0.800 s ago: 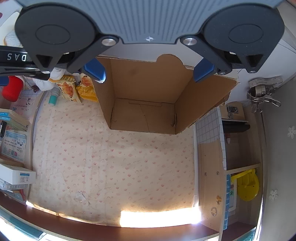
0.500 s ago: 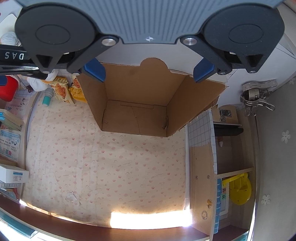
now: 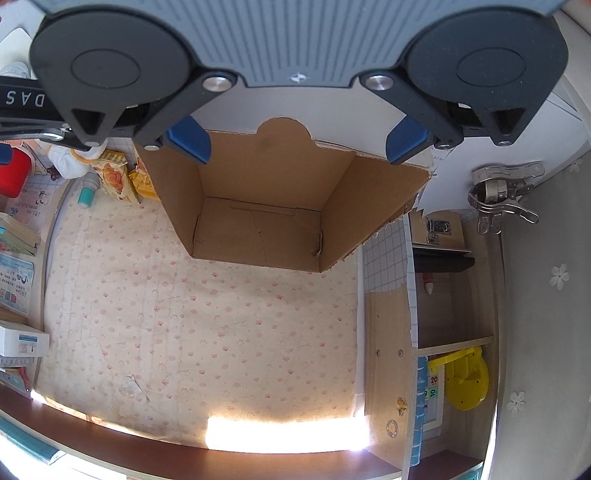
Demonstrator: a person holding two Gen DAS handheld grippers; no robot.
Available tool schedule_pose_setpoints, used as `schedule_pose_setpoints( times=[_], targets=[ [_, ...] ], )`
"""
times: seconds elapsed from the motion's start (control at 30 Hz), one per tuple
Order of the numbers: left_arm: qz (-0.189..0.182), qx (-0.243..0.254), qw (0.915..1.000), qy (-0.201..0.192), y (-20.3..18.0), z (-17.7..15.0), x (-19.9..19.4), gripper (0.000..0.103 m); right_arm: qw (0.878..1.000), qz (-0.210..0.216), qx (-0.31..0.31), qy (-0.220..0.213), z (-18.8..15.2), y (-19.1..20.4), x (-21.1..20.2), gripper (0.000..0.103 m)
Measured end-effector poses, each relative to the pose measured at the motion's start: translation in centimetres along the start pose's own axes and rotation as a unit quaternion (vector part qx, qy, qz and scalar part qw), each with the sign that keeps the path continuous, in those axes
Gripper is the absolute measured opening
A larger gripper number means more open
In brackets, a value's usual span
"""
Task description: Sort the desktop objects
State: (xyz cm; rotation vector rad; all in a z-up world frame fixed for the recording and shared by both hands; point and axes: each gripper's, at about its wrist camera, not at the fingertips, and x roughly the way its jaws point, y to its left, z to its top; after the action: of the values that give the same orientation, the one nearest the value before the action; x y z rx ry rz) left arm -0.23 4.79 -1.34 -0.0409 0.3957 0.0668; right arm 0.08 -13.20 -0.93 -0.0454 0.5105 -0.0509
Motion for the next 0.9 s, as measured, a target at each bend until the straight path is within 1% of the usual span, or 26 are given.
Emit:
schedule_pose_setpoints(
  times=[0.33, 0.9],
  targets=[
    [0.004, -0.002, 1.0, -0.003, 0.2, -0.1, -0.3, 0.103, 1.0, 0.003, 0.001, -0.001, -0.2, 0.1, -0.5, 0.101],
    [0.0, 0.001, 1.0, -0.007, 0.2, 0.3, -0.9, 0.103, 1.0, 0.001, 0.001, -0.004, -0.2, 0.3, -1.1, 0.101]
  ],
)
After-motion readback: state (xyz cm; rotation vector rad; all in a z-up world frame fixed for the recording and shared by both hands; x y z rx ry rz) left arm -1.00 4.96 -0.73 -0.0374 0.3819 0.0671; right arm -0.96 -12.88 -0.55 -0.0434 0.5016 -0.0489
